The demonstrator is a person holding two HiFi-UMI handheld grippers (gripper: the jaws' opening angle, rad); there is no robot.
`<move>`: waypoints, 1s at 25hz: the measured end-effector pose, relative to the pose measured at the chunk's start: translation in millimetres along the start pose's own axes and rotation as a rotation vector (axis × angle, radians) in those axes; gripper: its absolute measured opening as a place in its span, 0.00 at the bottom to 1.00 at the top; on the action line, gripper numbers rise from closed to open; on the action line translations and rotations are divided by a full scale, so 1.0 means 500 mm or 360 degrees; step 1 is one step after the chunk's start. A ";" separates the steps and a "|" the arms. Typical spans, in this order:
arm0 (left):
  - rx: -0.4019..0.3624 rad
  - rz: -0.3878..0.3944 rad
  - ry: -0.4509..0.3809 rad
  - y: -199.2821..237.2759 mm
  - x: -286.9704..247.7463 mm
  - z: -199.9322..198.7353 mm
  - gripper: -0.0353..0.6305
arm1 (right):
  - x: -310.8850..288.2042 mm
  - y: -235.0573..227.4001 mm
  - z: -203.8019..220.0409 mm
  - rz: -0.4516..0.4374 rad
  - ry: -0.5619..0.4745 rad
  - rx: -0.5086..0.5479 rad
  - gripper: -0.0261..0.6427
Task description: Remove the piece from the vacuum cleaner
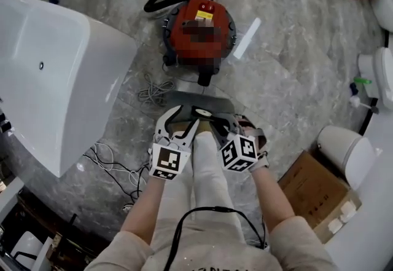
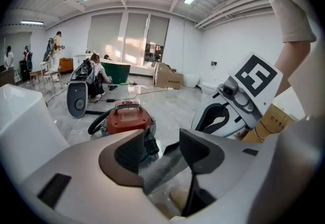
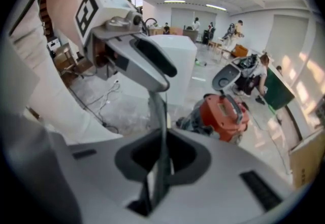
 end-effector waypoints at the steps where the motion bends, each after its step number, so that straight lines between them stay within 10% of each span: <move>1: -0.0014 0.0019 -0.0011 -0.002 0.005 -0.020 0.40 | 0.013 0.003 -0.014 -0.0001 -0.0009 -0.0005 0.10; 25: -0.0102 0.0484 -0.0194 -0.030 0.135 -0.290 0.36 | 0.228 -0.013 -0.225 0.0084 -0.0139 -0.0038 0.10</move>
Point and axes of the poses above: the fingertips, and each gripper's own axes: x backward along the fingers, y to its left, z out of its underside, the point moved 8 cm from there along x, backward along the fingers, and after that the axes turned 13 degrees about -y, right-handed, at the moved point
